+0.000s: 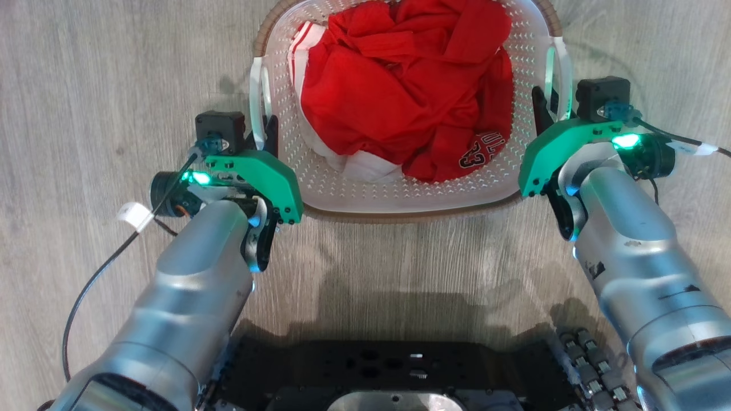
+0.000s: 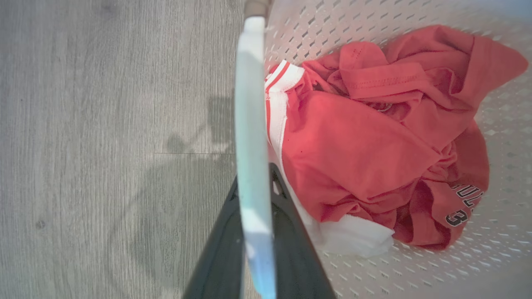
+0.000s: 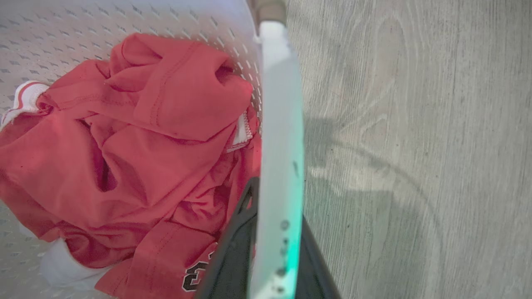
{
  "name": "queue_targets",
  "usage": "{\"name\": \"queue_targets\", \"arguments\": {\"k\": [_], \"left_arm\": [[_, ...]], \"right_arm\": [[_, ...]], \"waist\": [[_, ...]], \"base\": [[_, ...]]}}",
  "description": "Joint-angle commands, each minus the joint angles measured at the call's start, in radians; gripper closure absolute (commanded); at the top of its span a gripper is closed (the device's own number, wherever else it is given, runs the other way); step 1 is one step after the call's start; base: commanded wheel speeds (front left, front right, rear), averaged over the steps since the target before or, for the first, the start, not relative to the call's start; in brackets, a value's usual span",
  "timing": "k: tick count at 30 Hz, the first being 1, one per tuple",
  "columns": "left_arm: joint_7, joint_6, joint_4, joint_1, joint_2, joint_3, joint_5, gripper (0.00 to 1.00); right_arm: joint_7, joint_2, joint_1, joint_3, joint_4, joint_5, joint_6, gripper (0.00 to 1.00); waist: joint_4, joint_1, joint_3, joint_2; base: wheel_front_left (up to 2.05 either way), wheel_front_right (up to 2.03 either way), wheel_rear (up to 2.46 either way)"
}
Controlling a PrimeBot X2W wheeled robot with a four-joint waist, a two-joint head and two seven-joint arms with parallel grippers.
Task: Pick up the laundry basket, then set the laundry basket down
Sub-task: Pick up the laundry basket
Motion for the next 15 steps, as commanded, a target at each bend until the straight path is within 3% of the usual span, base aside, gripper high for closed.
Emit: {"name": "queue_targets", "arguments": {"k": [1,15], "left_arm": [[-0.008,0.005,-0.013,0.016,0.025,0.009,0.002,1.0],[-0.008,-0.002,0.043,0.049,0.025,-0.017,-0.01,1.0]], "right_arm": [[-0.013,0.019,0.033,0.026,-0.004,0.006,0.006,1.0],[-0.013,0.019,0.071,0.079,0.04,0.072,0.006,1.0]], "waist": [[-0.002,0.0,-0.005,-0.0001],[-0.016,0.0,-0.089,-0.0001]], "base": [[0.0,0.0,0.0],[0.0,0.0,0.0]]}}
